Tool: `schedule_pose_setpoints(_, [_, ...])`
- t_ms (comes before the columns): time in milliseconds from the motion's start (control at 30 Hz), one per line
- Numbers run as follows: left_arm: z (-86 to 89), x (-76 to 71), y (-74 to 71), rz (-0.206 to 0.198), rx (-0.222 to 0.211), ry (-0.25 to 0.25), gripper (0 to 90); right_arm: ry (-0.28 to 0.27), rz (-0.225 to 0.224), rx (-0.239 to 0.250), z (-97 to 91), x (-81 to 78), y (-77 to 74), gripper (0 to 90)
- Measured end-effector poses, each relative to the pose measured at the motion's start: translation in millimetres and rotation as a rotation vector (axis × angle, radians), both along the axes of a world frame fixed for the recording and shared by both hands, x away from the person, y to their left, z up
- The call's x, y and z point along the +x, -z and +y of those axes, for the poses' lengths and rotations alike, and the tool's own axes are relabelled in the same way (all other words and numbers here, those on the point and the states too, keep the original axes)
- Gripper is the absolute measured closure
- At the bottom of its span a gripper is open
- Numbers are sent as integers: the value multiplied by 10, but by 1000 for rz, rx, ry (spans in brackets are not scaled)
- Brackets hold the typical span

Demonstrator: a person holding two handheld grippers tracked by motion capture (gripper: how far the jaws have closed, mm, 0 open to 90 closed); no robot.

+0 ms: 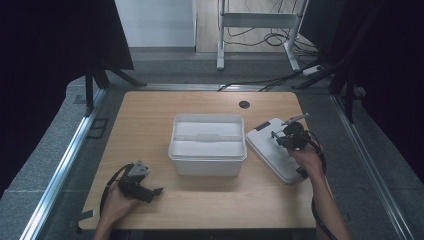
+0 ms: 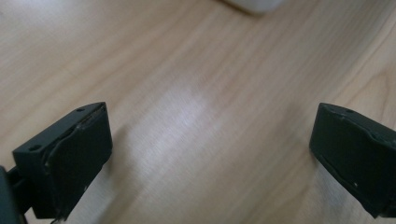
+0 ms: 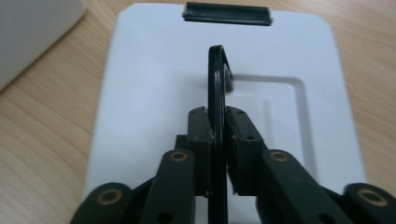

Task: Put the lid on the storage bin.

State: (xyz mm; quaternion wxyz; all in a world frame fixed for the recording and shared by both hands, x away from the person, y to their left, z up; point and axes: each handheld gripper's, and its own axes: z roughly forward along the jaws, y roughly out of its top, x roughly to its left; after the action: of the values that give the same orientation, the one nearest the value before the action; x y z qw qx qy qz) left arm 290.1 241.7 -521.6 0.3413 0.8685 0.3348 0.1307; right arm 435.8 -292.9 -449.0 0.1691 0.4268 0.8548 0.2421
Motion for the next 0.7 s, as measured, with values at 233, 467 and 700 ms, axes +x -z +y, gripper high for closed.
schedule_pose_setpoints(233, [-43,-13,9,39,-4,9,0,-60,21,6,-57,21,-81,844])
schedule_pose_setpoints(467, [-46,-15,10,40,-5,2,0,-160,40,9,-132,-28,-295,844])
schedule_pose_setpoints(700, [-48,-17,10,40,-5,0,0,-249,39,16,-291,-126,-653,844])
